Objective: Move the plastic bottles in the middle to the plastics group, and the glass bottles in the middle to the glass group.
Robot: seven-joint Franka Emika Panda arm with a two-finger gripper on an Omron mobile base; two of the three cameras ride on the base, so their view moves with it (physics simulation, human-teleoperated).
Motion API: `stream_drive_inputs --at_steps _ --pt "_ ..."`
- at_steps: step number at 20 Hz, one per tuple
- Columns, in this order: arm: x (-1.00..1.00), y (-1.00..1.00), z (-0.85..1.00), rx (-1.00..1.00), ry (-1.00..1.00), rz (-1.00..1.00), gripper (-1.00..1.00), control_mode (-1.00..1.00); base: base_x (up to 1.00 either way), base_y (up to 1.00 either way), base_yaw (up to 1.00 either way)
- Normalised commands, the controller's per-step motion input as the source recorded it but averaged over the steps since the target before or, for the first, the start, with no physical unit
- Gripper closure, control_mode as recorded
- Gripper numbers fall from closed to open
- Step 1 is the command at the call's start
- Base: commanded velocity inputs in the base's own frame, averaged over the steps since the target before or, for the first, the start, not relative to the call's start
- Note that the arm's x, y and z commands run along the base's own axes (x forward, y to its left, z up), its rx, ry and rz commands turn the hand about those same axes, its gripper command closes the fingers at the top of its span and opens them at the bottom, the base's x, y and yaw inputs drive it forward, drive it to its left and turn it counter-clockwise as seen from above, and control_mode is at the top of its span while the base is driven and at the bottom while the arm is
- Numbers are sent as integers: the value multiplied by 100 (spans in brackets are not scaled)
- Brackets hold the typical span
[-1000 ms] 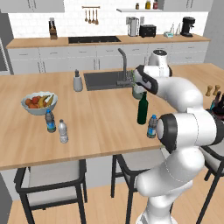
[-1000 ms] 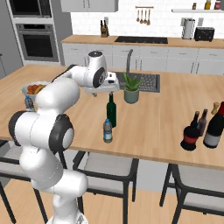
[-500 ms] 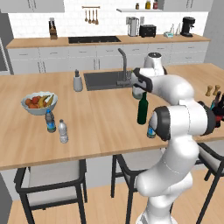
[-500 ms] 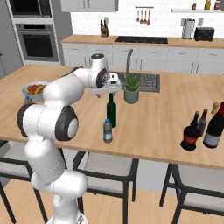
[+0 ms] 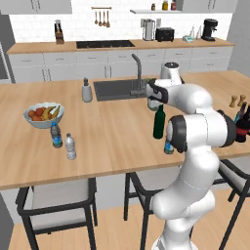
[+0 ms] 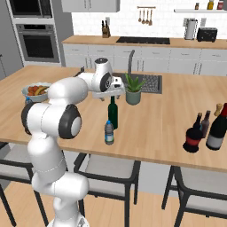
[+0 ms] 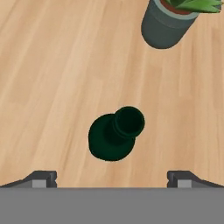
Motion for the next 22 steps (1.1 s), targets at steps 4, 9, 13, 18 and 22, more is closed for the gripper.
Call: stream_drive_inputs --at_steps 4,9,13,18,22 --pt "18 0 -11 0 0 0 -100 -100 0 0 0" --pt "22 0 -3 0 0 0 -100 -100 0 0 0" --pt "22 -5 0 0 0 0 -100 -100 0 0 0" --pt "11 -7 0 1 0 0 -100 -100 0 0 0" --pt "4 -2 -9 3 0 0 -100 -100 0 0 0"
